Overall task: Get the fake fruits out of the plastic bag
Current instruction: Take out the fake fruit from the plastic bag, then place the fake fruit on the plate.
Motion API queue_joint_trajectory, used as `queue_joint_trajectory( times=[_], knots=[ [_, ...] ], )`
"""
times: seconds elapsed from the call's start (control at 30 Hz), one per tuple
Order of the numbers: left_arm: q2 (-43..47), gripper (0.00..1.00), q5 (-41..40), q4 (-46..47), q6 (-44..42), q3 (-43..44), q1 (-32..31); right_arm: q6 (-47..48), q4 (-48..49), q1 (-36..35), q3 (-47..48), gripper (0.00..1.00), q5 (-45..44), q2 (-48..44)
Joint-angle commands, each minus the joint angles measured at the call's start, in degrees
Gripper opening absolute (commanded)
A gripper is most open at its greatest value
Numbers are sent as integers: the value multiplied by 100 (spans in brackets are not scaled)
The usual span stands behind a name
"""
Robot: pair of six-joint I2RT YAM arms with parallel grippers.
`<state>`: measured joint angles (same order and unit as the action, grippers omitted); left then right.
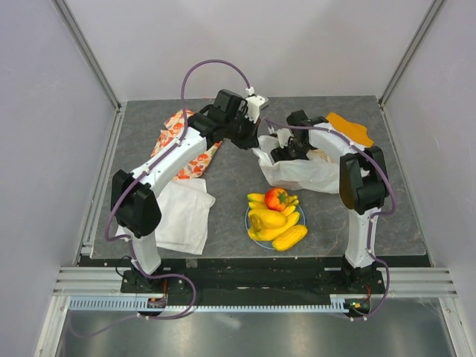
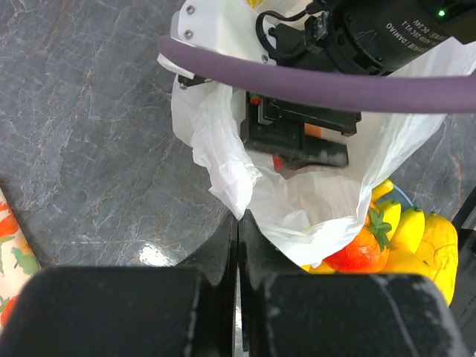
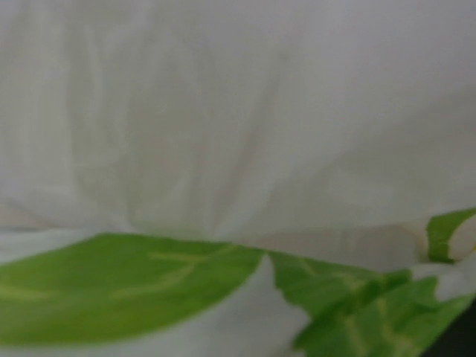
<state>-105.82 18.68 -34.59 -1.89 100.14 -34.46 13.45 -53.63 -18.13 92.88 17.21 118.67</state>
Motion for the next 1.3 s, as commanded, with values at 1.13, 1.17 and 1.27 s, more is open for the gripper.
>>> queue_joint_trajectory(
  times=[1.13,1.17,1.27],
  knots=[
    [-238,63,-127,330,5,1175,97,2539,-1968,-769,-312,35,1663,-4095],
    [-98,64,-154,321,-39,1123,97,2653,-1915,-1058,-776,36,1567,-4202],
    [157,67,-285,313,-153,850,106,2890,-1958,-1551,-1349,36,1206,-4423]
  ],
)
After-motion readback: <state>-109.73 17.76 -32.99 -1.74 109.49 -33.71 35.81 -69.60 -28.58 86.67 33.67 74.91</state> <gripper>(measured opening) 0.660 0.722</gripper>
